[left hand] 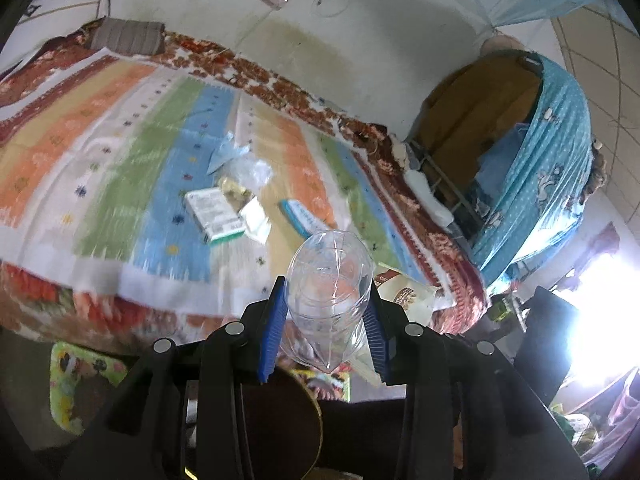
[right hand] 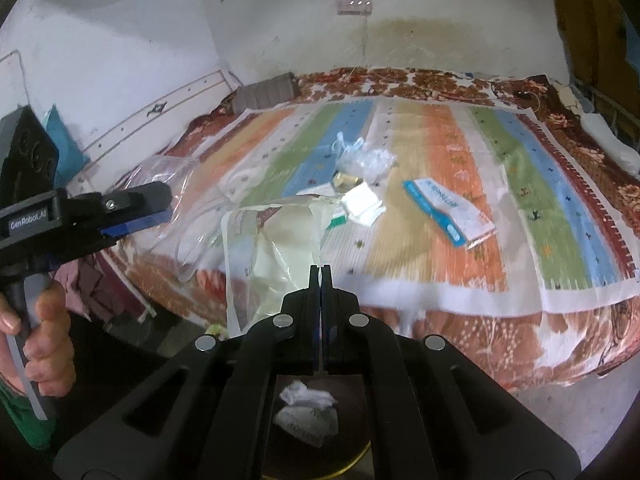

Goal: Collect trash
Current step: 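Carry the plastic bag and plastic cup over the bin with both grippers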

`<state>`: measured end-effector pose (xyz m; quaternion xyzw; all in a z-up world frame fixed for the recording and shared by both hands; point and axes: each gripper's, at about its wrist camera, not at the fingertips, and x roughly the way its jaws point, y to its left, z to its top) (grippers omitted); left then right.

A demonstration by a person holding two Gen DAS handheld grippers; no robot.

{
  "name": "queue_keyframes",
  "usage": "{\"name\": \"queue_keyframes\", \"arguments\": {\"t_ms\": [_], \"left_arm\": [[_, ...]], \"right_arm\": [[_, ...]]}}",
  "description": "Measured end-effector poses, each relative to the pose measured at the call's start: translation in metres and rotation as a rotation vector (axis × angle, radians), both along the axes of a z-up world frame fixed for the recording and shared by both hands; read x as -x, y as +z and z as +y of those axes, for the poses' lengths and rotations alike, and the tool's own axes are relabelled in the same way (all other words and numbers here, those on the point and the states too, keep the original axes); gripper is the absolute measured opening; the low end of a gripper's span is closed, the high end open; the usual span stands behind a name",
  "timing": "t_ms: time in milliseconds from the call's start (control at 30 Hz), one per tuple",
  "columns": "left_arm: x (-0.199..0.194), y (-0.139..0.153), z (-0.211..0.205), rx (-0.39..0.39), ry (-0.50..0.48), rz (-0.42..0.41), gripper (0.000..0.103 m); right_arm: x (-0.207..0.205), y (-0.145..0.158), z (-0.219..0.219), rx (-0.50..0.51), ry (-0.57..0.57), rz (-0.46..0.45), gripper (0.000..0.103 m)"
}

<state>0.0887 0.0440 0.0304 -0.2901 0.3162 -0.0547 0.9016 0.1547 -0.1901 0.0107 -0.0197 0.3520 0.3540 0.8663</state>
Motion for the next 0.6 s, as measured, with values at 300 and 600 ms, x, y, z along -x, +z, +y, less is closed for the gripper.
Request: {"name": "queue_keyframes", "arguments": {"t_ms": [300, 600], "left_arm": [[0.022, -0.036, -0.016, -0.059, 0.040, 0.138, 0.036], [0.018, -0.076, -0.021, -0.074, 0.090, 0.330, 0.036]], "right_arm": [[0.030, -0.031, 0.006, 0.093, 0.024, 0.054, 0.000], [0.036, -0.058, 0.013, 0.169, 0.016, 0.126, 0.000]]}}
